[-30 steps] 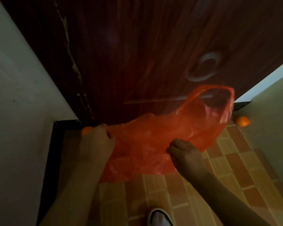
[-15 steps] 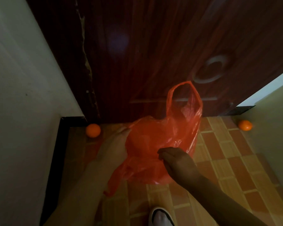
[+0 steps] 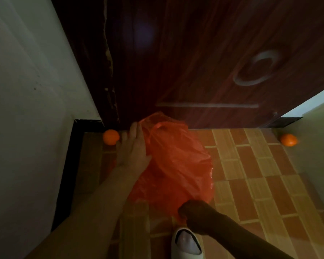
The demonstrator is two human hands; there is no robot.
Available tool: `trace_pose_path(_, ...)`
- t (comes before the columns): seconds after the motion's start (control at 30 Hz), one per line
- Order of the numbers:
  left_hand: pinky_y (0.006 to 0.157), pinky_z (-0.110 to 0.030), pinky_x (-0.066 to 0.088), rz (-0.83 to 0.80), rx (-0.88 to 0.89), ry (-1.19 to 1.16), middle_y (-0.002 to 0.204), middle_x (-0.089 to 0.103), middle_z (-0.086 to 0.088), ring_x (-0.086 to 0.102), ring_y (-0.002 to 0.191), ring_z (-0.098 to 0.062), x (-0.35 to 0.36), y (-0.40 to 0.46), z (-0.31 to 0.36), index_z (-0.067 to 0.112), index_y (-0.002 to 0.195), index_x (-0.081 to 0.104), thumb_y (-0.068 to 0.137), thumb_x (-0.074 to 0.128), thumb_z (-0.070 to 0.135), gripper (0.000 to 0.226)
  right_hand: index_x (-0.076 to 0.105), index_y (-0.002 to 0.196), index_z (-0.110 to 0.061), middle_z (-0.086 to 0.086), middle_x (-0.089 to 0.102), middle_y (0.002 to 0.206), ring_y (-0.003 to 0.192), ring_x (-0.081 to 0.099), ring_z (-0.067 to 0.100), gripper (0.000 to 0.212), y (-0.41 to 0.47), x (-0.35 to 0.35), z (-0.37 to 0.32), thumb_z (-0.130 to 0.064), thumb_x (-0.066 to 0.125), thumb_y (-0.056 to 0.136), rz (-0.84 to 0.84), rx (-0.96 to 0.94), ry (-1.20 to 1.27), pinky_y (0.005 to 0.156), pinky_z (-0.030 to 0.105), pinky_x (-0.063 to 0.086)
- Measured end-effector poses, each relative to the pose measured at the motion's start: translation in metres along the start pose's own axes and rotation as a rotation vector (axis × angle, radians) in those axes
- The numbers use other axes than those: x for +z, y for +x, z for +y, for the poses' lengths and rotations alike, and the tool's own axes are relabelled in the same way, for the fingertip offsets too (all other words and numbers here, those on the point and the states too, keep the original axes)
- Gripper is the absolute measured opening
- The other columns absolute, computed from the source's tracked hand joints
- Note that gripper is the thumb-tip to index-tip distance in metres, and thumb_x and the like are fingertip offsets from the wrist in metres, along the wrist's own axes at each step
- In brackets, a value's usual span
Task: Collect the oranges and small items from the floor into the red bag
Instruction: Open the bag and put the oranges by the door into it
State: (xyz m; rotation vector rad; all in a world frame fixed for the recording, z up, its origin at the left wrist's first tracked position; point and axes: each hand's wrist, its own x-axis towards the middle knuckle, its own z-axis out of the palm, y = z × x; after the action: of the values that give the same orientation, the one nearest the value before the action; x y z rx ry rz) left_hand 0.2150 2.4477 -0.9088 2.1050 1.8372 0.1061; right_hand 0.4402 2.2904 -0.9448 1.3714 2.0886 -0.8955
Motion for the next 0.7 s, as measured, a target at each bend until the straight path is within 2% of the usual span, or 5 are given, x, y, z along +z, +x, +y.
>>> trace_pose_path(0.2,0.115,-0.057,0.034,-0.132,0.015,0.005,0.168,0.004,-0.002,0.021,0.150,-0.036,0.018,-0.005,-0.011,0.018,0.163,0.002,0.079,0.079,0.056,0.120,0.056,0.141,-0.030,-0.006,0.055,0.144,0.129,0.054,0.014,0.052,-0.009,-0.067,-0.042,-0.029,0.070,0.091,0.079,-0.212,0.144,0.108,0.031,0.045)
trace_pose_path(0.3,0.117,-0.055,0.033,-0.130,0.050,0.019,0.169,-0.001,-0.002,0.016,0.151,-0.035,0.022,-0.004,-0.019,0.017,0.163,-0.002,0.084,0.074,0.054,0.115,0.066,0.118,-0.030,-0.008,0.068,0.116,0.101,0.064,0.006,0.030,-0.022,-0.124,-0.064,-0.026,0.071,0.089,0.607,-0.436,0.239,0.085,0.020,0.051)
trace_pose_path(0.4,0.117,-0.056,0.033,-0.136,0.087,0.055,0.171,-0.003,-0.002,0.010,0.154,-0.035,0.026,-0.005,-0.023,0.019,0.163,-0.005,0.085,0.070,0.054,0.113,0.059,0.137,-0.019,0.003,0.057,0.142,0.131,0.054,0.023,0.058,0.001,-0.172,-0.057,-0.040,0.076,0.086,1.062,-0.398,0.106,0.103,0.042,0.047)
trace_pose_path(0.53,0.119,-0.055,0.031,-0.157,0.075,0.051,0.169,-0.004,0.001,0.012,0.153,-0.033,0.024,-0.015,-0.021,0.023,0.163,-0.005,0.079,0.079,0.055,0.123,0.007,0.163,-0.036,0.003,-0.002,0.172,0.158,0.002,0.032,0.116,0.081,-0.187,-0.019,-0.062,0.078,0.074,0.633,-0.042,-0.245,0.121,0.064,0.020)
trace_pose_path(0.7,0.118,-0.055,0.033,-0.190,-0.011,0.050,0.169,-0.004,-0.001,0.021,0.148,-0.037,0.026,-0.014,-0.048,0.019,0.163,-0.005,0.084,0.079,0.044,0.118,-0.003,0.164,-0.031,0.006,-0.014,0.172,0.157,-0.015,0.033,0.116,0.119,-0.118,0.005,-0.039,0.078,0.081,0.434,-0.057,-0.405,0.125,0.062,0.003)
